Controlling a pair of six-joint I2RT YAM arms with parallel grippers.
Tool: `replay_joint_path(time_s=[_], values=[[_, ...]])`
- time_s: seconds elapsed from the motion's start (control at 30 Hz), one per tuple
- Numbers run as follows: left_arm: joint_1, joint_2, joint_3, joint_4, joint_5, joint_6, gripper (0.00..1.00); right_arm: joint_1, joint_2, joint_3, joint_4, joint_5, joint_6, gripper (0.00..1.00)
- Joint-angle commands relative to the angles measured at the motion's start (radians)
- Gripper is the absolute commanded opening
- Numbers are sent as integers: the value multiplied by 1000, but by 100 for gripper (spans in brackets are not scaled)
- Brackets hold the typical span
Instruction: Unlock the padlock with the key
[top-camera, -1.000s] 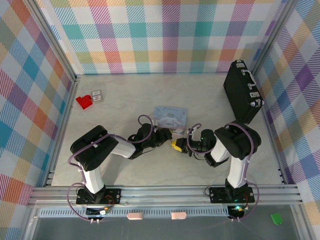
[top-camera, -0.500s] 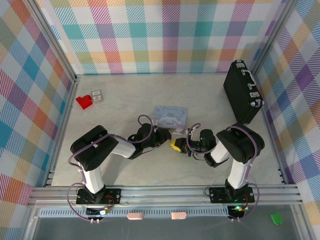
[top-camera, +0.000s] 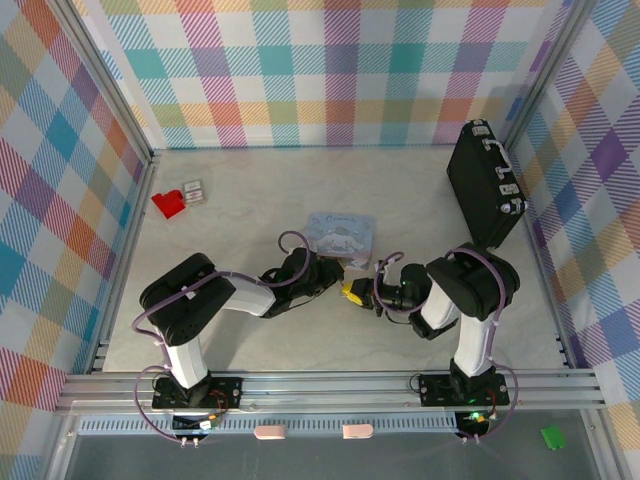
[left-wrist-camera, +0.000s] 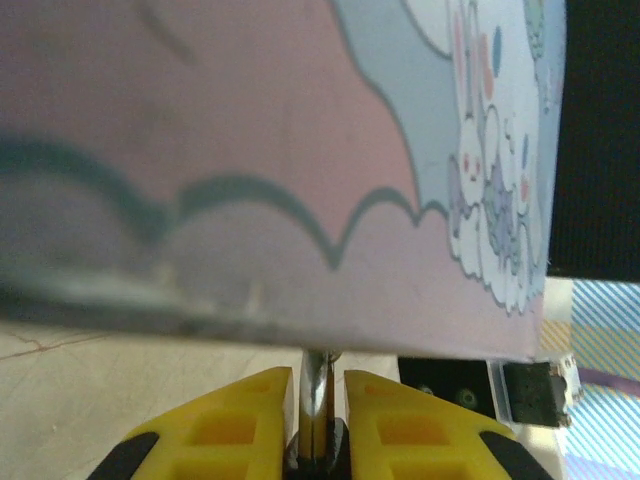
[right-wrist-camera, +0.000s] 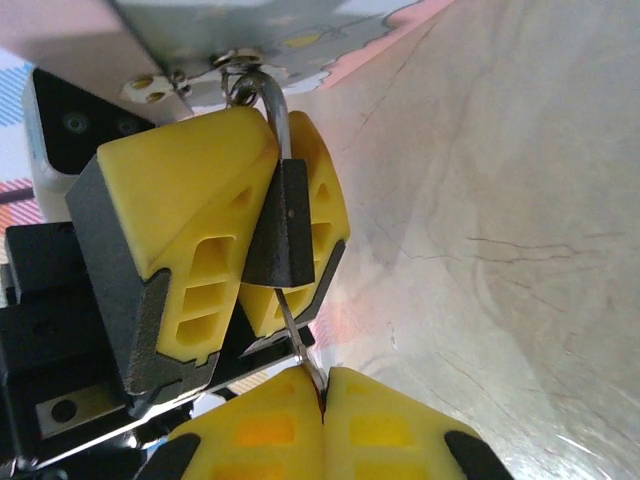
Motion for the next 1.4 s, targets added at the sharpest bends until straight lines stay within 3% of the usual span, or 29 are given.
replay_joint_path(time_s=[0.0,0.37,0.9,1.37], values=[[-63,-30,49,-109,-21,-54,8,5,0,-13,-22,113,47,0],[-151,-56,119,-268,-219,-98,4,4,-30,-15,-22,151,115,0],[-214,-55,30,7,-320,-127,0,4,-45,3,-23,172,215,0],[-239,-9,50,120,-298,-173,0,75,-58,10,-22,254,265,0]])
